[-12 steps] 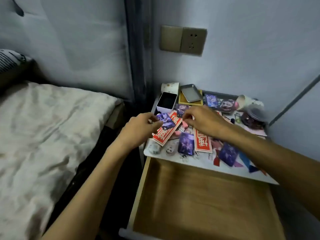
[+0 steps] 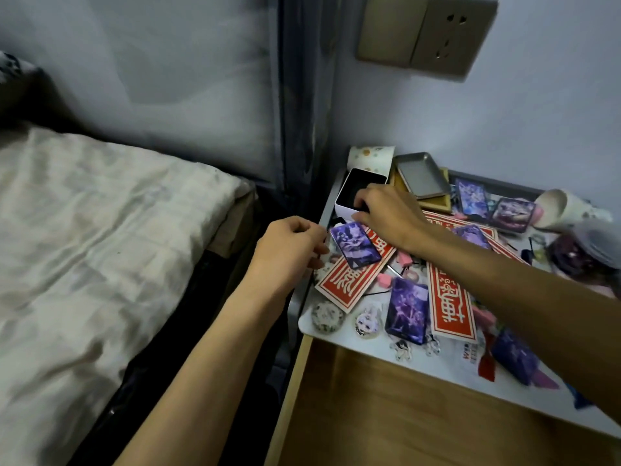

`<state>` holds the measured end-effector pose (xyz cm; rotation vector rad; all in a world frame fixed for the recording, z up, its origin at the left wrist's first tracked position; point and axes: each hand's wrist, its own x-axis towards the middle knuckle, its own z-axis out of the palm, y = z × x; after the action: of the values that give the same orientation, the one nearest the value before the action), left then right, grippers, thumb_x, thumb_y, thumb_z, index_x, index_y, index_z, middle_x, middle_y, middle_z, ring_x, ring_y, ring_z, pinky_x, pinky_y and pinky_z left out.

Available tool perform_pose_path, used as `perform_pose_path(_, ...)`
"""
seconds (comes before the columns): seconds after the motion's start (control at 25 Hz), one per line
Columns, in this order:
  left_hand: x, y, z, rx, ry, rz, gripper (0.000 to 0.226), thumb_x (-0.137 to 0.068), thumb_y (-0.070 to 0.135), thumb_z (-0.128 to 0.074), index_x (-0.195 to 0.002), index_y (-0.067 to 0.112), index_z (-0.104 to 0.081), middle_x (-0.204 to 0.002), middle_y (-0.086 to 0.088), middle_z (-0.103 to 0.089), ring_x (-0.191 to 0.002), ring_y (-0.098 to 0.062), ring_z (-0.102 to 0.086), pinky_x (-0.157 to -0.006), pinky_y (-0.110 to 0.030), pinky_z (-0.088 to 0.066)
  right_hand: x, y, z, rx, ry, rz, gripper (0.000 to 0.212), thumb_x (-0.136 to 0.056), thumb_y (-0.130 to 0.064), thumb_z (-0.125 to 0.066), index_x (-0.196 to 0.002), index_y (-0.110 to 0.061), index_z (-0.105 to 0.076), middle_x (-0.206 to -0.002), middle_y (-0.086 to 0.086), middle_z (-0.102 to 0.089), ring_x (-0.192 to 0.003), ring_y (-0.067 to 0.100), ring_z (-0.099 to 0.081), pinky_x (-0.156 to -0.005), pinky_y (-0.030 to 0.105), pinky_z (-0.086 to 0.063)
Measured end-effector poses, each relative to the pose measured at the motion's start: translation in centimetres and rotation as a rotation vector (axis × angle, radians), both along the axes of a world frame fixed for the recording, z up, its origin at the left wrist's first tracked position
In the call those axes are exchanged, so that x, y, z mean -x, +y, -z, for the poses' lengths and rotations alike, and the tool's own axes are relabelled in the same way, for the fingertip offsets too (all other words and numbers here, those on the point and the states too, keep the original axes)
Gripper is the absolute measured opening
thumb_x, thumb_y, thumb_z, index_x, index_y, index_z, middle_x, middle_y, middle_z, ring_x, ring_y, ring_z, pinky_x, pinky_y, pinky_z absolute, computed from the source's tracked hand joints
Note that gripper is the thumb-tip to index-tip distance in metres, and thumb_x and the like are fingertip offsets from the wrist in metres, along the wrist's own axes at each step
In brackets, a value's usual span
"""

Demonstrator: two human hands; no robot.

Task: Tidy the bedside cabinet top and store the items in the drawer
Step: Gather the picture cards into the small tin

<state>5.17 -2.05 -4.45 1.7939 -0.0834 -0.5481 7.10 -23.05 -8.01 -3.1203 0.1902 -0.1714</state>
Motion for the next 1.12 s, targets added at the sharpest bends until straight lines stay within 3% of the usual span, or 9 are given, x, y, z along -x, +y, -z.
perform_pose_path(0.12, 0.2, -0.1, -0.8, 0.083, 0.063, -0.025, 0.018, -0.095, 0.021, -0.056, -0.103, 0.009, -0.067, -0.094, -0.009, -0.071, -0.072, -0.015, -0.062, -0.059, -0.021, -0.046, -0.2, -0.1, -0.4, 0.014, -0.024, 0.027, 0.025, -0.091, -0.035, -0.062, -0.108, -0.017, -0.067, -0.109, 0.008, -0.067, -0.097, 0.030, -0.063, -0.082, 0.043, -0.052)
perform_pose_path(0.36, 0.4, -0.1, -1.4, 0.203, 0.151, -0.124, 0.017, -0.095, 0.026, -0.057, -0.107, 0.015, -0.063, -0.105, -0.013, -0.067, -0.085, -0.020, -0.065, -0.069, -0.028, -0.050, 3.0, 0.5, -4.4, -0.234, -0.090, -0.028, 0.019, -0.091, -0.029, -0.065, -0.105, -0.017, -0.068, -0.105, 0.003, -0.069, -0.096, 0.020, -0.062, -0.087, 0.043, -0.050)
perform_pose_path(0.52, 0.4, -0.6, -1.3, 0.282, 0.255, -0.143, 0.031, -0.096, 0.034, -0.057, -0.114, 0.009, -0.061, -0.100, -0.011, -0.070, -0.087, -0.025, -0.070, -0.065, -0.029, -0.058, 7.4, 3.5, -6.4, -0.349, -0.102, -0.186, 0.015, -0.091, -0.026, -0.062, -0.104, -0.021, -0.066, -0.100, -0.008, -0.061, -0.089, 0.007, -0.055, -0.080, 0.025, -0.045)
perform_pose_path(0.64, 0.4, -0.7, -1.1, 0.313, 0.236, -0.223, 0.020, -0.097, 0.013, -0.053, -0.100, -0.003, -0.065, -0.078, -0.011, -0.069, -0.070, -0.023, -0.066, -0.062, -0.032, -0.054, 9.1, 5.4, -6.5, -0.467, -0.032, -0.331, 0.018, -0.091, -0.029, -0.058, -0.105, -0.021, -0.066, -0.099, -0.012, -0.059, -0.090, 0.001, -0.054, -0.077, 0.016, -0.044)
perform_pose_path(0.76, -0.2, 0.0, -0.9, 0.323, 0.222, -0.311, 0.022, -0.094, 0.002, -0.047, -0.105, -0.005, -0.065, -0.095, -0.023, -0.069, -0.075, -0.028, -0.065, -0.065, -0.035, -0.055, 7.9, 4.5, -5.7, -0.688, -0.159, -0.126, 0.015, -0.091, -0.027, -0.062, -0.101, -0.018, -0.067, -0.106, -0.007, -0.060, -0.091, 0.002, -0.056, -0.079, 0.014, -0.046)
perform_pose_path(0.84, -0.5, 0.6, -1.3, 0.361, 0.234, -0.350, 0.023, -0.093, 0.000, -0.045, -0.105, 0.000, -0.065, -0.091, -0.019, -0.069, -0.067, -0.023, -0.065, -0.056, -0.028, -0.055, 6.2, 3.1, -4.2, -0.510, -0.089, 0.090, 0.025, -0.087, -0.038, -0.066, -0.106, -0.021, -0.064, -0.115, -0.002, -0.059, -0.092, 0.007, -0.056, -0.083, 0.026, -0.048)
perform_pose_path(0.96, -0.6, 1.0, -1.8, 0.418, 0.270, -0.383, 0.022, -0.093, 0.000, -0.045, -0.103, 0.006, -0.065, -0.081, -0.012, -0.068, -0.054, -0.017, -0.065, -0.044, -0.024, -0.051, 4.4, 2.8, -1.5, -0.222, 0.188, 0.220, 0.070, -0.076, -0.061, -0.069, -0.127, -0.016, -0.053, -0.128, 0.007, -0.053, -0.110, 0.025, -0.056, -0.087, 0.041, -0.050)
perform_pose_path(1.04, -0.6, 1.0, -1.9, 0.443, 0.271, -0.385, 0.021, -0.093, -0.001, -0.046, -0.097, 0.007, -0.065, -0.074, -0.010, -0.068, -0.047, -0.014, -0.064, -0.042, -0.022, -0.050, 3.5, 3.3, -0.7, -0.210, 0.213, 0.237, 0.084, -0.068, -0.067, -0.072, -0.129, -0.013, -0.051, -0.127, 0.009, -0.052, -0.111, 0.029, -0.055, -0.088, 0.043, -0.049)
perform_pose_path(1.12, -0.6, 0.8, -2.0, 0.456, 0.273, -0.379, 0.021, -0.092, -0.002, -0.046, -0.091, 0.007, -0.065, -0.068, -0.007, -0.068, -0.045, -0.012, -0.064, -0.041, -0.021, -0.049, 2.9, 3.4, -0.6, -0.225, 0.210, 0.262, 0.080, -0.065, -0.064, -0.076, -0.123, -0.013, -0.054, -0.122, 0.006, -0.053, -0.106, 0.027, -0.056, -0.086, 0.044, -0.051)
